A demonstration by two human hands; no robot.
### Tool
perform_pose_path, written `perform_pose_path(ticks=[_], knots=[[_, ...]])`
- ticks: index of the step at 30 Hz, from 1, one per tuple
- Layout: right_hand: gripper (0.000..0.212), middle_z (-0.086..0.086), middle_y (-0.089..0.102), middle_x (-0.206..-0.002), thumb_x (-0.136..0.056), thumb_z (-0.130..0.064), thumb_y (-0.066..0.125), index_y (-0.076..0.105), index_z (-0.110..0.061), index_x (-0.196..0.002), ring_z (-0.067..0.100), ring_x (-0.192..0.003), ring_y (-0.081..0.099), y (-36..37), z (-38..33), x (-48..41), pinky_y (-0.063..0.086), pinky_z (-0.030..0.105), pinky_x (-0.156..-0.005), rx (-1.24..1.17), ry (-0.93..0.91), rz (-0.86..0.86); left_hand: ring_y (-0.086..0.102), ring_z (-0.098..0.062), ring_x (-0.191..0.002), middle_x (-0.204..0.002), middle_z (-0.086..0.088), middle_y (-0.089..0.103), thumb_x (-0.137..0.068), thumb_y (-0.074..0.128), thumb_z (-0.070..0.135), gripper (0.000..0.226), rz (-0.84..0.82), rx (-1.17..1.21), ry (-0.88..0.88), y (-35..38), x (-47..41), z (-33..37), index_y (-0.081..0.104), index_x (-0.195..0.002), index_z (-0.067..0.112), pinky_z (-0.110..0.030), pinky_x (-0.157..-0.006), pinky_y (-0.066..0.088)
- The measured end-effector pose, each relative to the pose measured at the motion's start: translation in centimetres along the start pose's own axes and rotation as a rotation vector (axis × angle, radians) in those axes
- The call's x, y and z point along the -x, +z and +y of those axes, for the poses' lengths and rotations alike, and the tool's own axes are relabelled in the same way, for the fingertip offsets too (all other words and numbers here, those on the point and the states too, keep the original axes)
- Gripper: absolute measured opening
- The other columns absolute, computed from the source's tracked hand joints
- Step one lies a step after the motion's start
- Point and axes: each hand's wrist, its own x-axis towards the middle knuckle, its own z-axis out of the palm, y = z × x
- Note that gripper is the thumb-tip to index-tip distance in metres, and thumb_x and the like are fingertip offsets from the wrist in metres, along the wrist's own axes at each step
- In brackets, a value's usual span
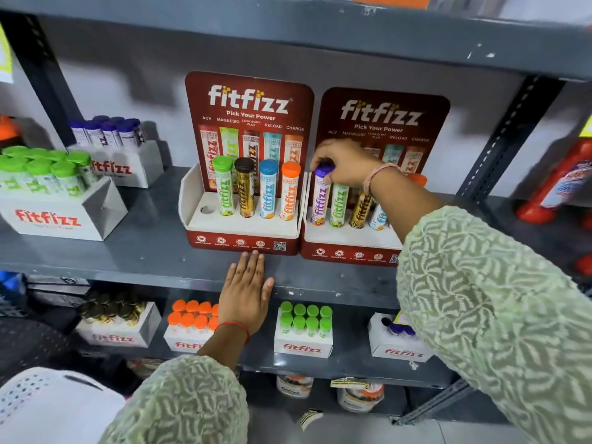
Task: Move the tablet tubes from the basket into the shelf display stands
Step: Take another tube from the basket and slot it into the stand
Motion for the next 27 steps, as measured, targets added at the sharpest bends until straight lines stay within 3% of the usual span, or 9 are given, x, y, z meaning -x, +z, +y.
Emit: perform_pose_path(ticks=[6,11,14,17,20,27], knots=[[0.031,0.017,0.060,-0.116,-0.073,0.010,0.061,0.066,-0.003,-0.100,0.028,-0.107,0.056,0.0,-0.1,-0.5,0.045,0.030,-0.094,-0.045,0.003,0.019,0.002,-0.019,-0.138,-0.152,-0.008,0.013,-0.067,-0.033,0.066,0.106,-0.093,-0.019,0.000,-0.5,-0.2,-0.3,0.012,-0.142,0.007,-0.030,-0.109,-0.007],[0.032,0.015,0.058,-0.116,-0.072,0.012,0.058,0.064,-0.004,-0.098,0.025,-0.106,0.055,0.8,0.4,-0.4,0.040,0.022,-0.086,-0.040,0.030,0.027,-0.004,-0.017,-0.139,-0.154,-0.006,0.006,-0.056,-0.041,0.068,0.115,-0.149,-0.035,-0.020,-1.0,-0.3,-0.1,0.007,-0.143,0.009,-0.027,-0.107,-0.012],[0.031,0.012,0.058,-0.112,-0.071,0.012,0.057,0.063,-0.007,-0.095,0.021,-0.099,0.053,0.6,1.0,-0.5,0.044,0.028,-0.085,0.023,0.027,-0.022,-0.005,-0.016,-0.139,-0.154,-0.005,0.005,-0.054,-0.041,0.067,0.116,-0.162,-0.044,-0.023,-1.1,-0.3,-0.1,0.006,-0.144,0.010,-0.026,-0.106,-0.013],[0.031,0.012,0.059,-0.110,-0.069,0.011,0.057,0.062,-0.009,-0.093,0.028,-0.102,0.055,0.2,1.5,-0.2,0.048,0.035,-0.086,0.090,0.034,-0.026,-0.006,-0.016,-0.138,-0.154,-0.005,0.004,-0.065,-0.033,0.065,0.103,-0.156,-0.058,-0.024,-1.2,-0.4,0.0,0.005,-0.144,0.010,-0.026,-0.105,-0.014],[0.032,0.014,0.058,-0.112,-0.071,0.010,0.059,0.060,-0.006,-0.099,0.028,-0.104,0.053,0.3,1.3,0.2,0.041,0.027,-0.080,0.115,0.025,-0.018,-0.006,-0.017,-0.139,-0.154,-0.005,0.003,-0.079,-0.012,0.054,0.081,-0.169,-0.057,-0.030,-1.3,-0.5,0.2,0.006,-0.144,0.010,-0.027,-0.106,-0.013],[0.032,0.014,0.057,-0.115,-0.073,0.011,0.059,0.058,-0.006,-0.100,0.023,-0.100,0.051,0.9,1.4,1.0,0.038,0.026,-0.081,0.032,0.023,0.054,-0.007,-0.018,-0.138,-0.154,-0.006,0.003,-0.068,-0.020,0.056,0.092,-0.149,-0.060,-0.020,-1.1,-0.4,0.1,0.005,-0.144,0.009,-0.028,-0.106,-0.012]])
